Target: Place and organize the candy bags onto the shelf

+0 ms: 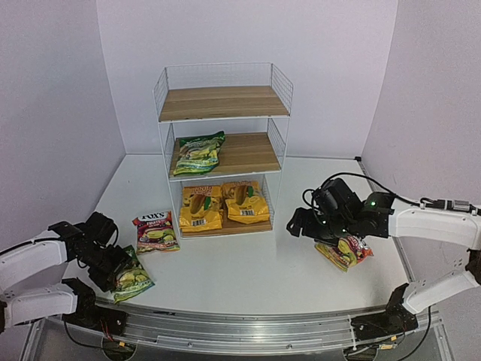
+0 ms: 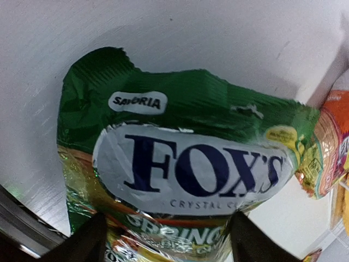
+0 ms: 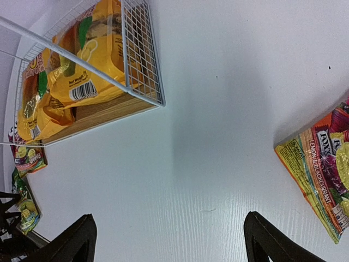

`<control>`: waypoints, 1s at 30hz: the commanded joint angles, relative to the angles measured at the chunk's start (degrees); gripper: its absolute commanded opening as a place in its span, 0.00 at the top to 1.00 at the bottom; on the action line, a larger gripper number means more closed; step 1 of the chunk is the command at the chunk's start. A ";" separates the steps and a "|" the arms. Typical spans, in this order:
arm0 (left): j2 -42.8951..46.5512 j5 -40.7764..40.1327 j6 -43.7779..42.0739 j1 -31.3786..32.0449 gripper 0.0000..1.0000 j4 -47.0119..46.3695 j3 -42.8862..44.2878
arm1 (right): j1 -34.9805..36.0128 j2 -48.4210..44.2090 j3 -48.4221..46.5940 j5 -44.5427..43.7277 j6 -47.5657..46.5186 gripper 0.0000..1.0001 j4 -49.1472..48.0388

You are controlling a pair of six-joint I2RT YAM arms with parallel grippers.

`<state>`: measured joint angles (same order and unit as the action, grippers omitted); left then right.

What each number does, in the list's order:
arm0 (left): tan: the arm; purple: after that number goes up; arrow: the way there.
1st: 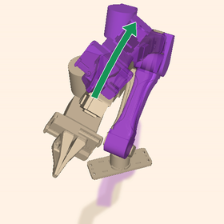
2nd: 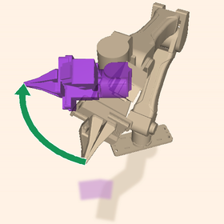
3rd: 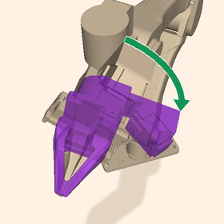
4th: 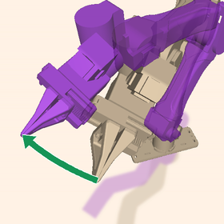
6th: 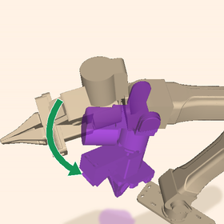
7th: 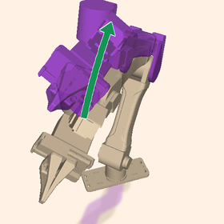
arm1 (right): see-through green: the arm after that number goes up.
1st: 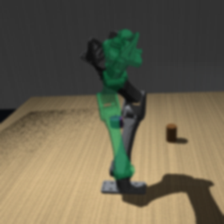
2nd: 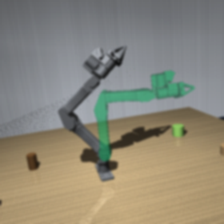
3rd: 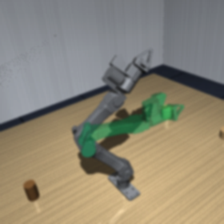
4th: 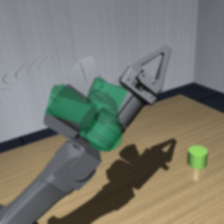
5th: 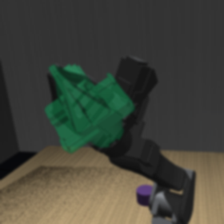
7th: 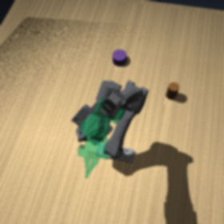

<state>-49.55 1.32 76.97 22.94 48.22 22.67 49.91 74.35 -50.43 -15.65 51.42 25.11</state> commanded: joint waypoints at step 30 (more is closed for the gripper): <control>-3.34 18.58 -18.35 24.46 1.00 -29.12 17.75 | 11.98 11.81 -6.68 26.21 -3.85 0.17 -30.09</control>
<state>-48.98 25.18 56.99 39.70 29.97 36.24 59.15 82.21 -54.68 8.94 43.22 7.33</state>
